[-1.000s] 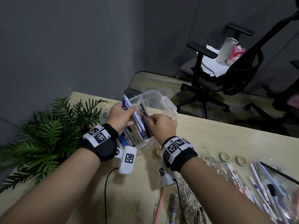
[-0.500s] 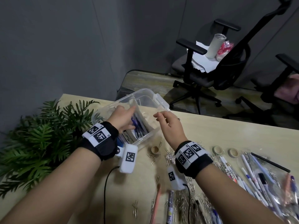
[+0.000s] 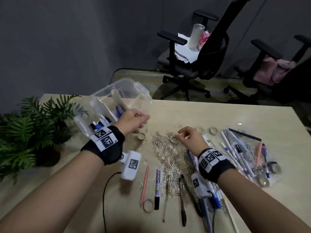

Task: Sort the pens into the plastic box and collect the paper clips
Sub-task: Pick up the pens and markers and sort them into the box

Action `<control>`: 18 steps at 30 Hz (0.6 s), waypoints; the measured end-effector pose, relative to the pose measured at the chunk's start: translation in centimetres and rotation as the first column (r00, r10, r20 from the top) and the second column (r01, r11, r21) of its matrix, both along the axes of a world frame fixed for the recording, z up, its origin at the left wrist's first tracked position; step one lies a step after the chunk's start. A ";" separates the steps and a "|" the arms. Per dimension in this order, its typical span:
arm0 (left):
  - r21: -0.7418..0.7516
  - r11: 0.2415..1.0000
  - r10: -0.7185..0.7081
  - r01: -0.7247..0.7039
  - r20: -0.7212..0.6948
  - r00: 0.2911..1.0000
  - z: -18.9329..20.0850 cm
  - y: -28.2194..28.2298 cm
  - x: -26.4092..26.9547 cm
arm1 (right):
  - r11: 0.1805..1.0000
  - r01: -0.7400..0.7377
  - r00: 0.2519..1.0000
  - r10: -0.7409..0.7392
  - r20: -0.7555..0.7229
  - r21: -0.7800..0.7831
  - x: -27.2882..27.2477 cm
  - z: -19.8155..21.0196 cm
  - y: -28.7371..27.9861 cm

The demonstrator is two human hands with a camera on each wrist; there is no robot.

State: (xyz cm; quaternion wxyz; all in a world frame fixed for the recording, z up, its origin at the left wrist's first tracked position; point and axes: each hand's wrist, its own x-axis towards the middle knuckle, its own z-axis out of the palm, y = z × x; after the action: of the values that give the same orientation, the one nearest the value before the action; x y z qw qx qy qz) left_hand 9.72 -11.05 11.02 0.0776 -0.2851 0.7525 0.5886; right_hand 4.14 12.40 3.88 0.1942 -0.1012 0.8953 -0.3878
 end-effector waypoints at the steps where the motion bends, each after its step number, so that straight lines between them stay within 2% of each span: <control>1: -0.027 0.999 -0.036 0.036 0.032 0.999 -0.8 0.8 0.5 | 0.999 -0.015 1.000 0.014 0.021 0.043 0.3 -0.5 1.0; 4: -0.087 0.988 -0.111 0.126 0.162 0.981 -4.0 2.4 2.2 | 0.991 -0.042 0.994 0.028 0.105 0.129 1.8 -1.8 3.3; 10: -0.144 0.977 -0.095 0.159 0.373 0.923 -9.7 4.2 6.9 | 0.962 -0.136 0.969 0.080 0.233 0.235 4.3 -4.5 4.9; 18: -0.311 0.913 -0.088 0.263 0.480 0.873 -12.7 5.8 10.2 | 0.917 -0.214 0.936 0.094 0.339 0.336 6.4 -5.5 6.1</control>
State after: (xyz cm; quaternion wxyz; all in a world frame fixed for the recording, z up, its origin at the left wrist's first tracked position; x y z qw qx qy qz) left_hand 19.96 -5.20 -1.65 0.2512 -0.3534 0.8327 0.3442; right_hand 10.55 18.53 -1.61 0.3809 -0.0705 0.8983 -0.2076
